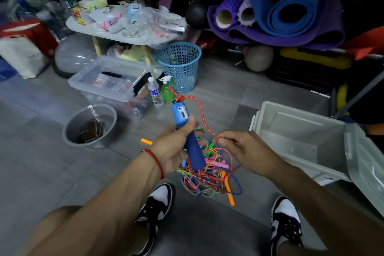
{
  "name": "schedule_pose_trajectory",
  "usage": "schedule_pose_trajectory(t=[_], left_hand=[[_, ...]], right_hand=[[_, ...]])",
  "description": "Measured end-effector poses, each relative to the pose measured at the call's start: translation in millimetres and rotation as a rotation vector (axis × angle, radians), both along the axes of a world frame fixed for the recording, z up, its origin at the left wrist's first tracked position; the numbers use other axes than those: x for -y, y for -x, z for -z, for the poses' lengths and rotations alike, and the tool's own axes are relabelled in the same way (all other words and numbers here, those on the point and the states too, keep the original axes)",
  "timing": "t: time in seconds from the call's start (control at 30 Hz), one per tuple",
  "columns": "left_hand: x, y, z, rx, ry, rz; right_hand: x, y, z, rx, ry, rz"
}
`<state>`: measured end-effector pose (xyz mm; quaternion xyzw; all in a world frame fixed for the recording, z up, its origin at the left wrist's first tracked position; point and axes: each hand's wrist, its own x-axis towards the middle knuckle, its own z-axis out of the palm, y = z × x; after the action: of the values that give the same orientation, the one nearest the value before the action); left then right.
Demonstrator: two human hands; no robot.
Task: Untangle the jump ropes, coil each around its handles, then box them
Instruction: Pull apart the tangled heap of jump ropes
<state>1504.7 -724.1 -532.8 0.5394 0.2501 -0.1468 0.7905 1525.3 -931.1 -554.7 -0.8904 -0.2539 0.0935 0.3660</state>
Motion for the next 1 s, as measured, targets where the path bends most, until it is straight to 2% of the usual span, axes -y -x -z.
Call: schedule_pose_trajectory(t=[0.1,0.17,0.23,0.3,0.4,0.5,0.53,0.6,0.7,0.77,0.93,1.0], left_hand=[[16,4,0,-0.023,0.190,0.045],[15,2,-3,0.010,0.206,0.105],[10,-2,-1,0.055,0.090,0.112],[4,-6,2,0.083,-0.096,0.035],[-11,-9,15,0.071,-0.310,-0.063],[-32,-6,37,-0.046,-0.278,-0.073],[-38,-3,47,-0.089,-0.257,-0.082],[-47,6,64,-0.152,-0.287,-0.042],[-45,40,92,-0.232,-0.419,0.132],[-43,68,117,-0.304,-0.528,0.294],[-39,113,139,-0.366,-1.020,0.796],[-35,121,138,-0.340,-1.059,0.866]], right_hand=[[-10,7,4,0.027,0.092,-0.069],[-7,6,11,0.019,0.167,-0.082],[0,2,15,-0.017,0.181,-0.077],[13,-5,14,-0.084,0.198,-0.065],[49,-23,5,-0.103,0.383,-0.008],[91,-36,-2,-0.070,0.784,0.125],[100,-37,-3,-0.096,0.821,0.148],[104,-37,-4,-0.159,0.675,0.115],[85,-22,-16,-0.201,0.189,-0.049],[66,-5,-27,-0.215,0.026,-0.123],[30,27,-19,-0.110,0.123,-0.249],[19,37,-15,-0.098,0.176,-0.281]])
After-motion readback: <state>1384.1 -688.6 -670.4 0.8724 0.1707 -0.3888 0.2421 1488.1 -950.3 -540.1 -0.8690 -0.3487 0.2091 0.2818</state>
